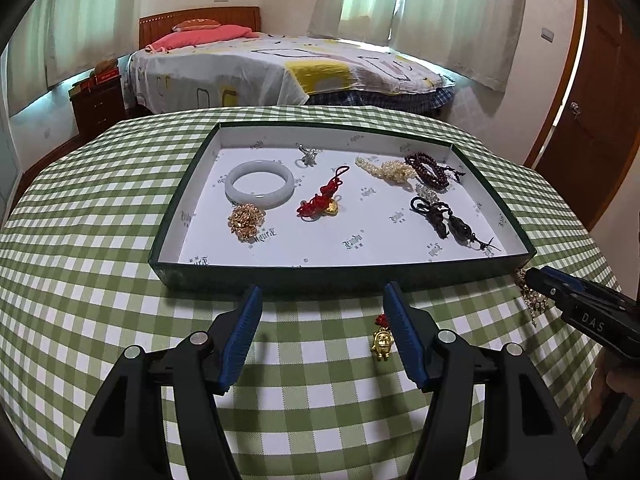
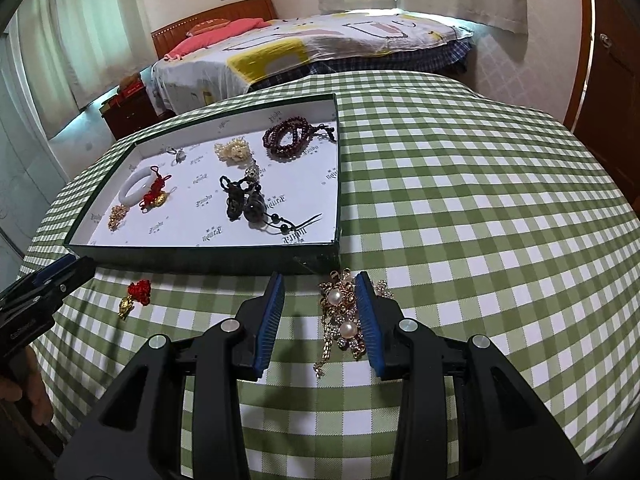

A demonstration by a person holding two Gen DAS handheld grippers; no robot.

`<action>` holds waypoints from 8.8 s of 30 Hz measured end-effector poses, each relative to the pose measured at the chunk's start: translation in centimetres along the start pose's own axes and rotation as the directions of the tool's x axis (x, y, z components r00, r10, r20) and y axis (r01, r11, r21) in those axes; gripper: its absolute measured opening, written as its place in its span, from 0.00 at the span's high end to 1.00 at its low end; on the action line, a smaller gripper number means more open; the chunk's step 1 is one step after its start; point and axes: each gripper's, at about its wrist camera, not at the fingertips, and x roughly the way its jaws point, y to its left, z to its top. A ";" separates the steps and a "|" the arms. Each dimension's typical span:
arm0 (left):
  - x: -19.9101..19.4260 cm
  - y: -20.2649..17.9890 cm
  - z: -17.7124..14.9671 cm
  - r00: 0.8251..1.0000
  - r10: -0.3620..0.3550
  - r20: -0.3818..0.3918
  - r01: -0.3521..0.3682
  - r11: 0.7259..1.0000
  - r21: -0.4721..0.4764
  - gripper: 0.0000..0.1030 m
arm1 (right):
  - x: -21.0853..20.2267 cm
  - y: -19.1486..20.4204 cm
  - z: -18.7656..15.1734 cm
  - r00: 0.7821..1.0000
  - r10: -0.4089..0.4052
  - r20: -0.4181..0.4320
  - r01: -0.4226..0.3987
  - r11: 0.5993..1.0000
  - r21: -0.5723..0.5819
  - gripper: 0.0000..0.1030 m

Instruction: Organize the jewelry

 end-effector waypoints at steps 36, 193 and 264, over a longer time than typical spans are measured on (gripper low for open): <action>0.1 0.5 -0.6 1.000 0.007 -0.022 -0.007 1.000 -0.007 0.41 | 0.7 1.6 -1.1 0.999 -0.035 -0.041 0.031 0.997 -0.077 0.79; -14.0 0.0 -0.2 0.954 0.229 0.193 -0.227 0.973 -0.036 0.18 | -14.0 8.8 -0.7 0.969 0.102 0.227 -0.069 0.987 -0.147 0.13; -27.5 -1.3 -2.3 0.879 0.251 0.406 -0.236 0.968 -0.087 0.18 | -27.7 9.2 -3.7 0.897 0.126 0.423 -0.046 0.980 -0.194 0.12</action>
